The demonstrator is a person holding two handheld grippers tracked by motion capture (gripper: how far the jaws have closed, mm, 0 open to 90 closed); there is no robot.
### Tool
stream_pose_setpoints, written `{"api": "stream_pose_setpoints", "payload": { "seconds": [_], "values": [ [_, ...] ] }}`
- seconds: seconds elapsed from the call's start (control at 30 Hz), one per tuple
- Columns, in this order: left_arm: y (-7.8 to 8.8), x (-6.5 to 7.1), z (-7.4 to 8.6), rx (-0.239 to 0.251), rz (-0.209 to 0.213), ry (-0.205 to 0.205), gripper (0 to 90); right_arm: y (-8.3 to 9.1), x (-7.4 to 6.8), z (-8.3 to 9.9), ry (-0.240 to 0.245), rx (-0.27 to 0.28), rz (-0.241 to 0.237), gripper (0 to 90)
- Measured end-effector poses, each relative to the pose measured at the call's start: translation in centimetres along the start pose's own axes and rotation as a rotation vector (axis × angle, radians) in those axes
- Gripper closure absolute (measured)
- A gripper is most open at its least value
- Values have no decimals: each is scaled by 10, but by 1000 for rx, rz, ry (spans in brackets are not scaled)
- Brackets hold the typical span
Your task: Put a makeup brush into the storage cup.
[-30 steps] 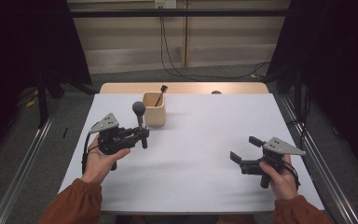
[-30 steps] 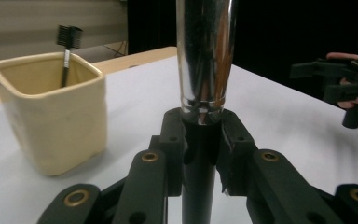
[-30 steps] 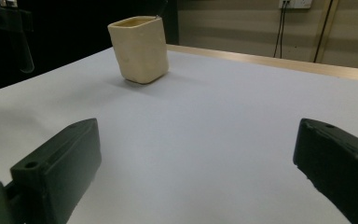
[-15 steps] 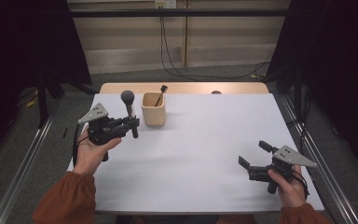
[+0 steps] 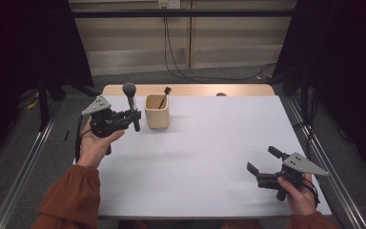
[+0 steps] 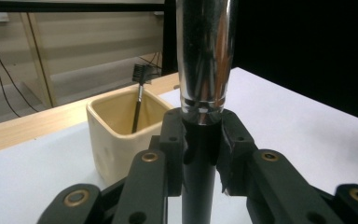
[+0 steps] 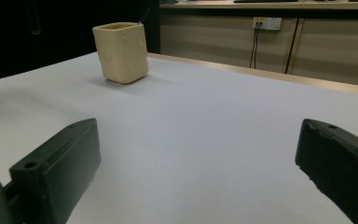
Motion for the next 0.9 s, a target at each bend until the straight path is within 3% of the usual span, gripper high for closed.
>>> {"api": "stream_pose_setpoints", "payload": {
  "seconds": [0.27, 0.67, 0.9],
  "values": [
    [-9, -15, -11, -12, -35, 0, 746, 4, 1, 2, -3, 5, 4, 0],
    [-24, -26, -31, 35, -56, 13, 746, 1, 1, 2, 4, 7, 2, 0],
    [-39, -33, -41, 72, -95, 23, 746, 0, 0, 3, 10, -1, -5, 0]
  ]
}}
Point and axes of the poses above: each handheld gripper's, and its own axes: y roughly backward along the jaws, z roughly out of its underside, x roughly to its right, the point moved 5 cm from there along -y, roughly forward along the jaws, and after that the axes turned 3 degrees about y, right-handed, at the moved point
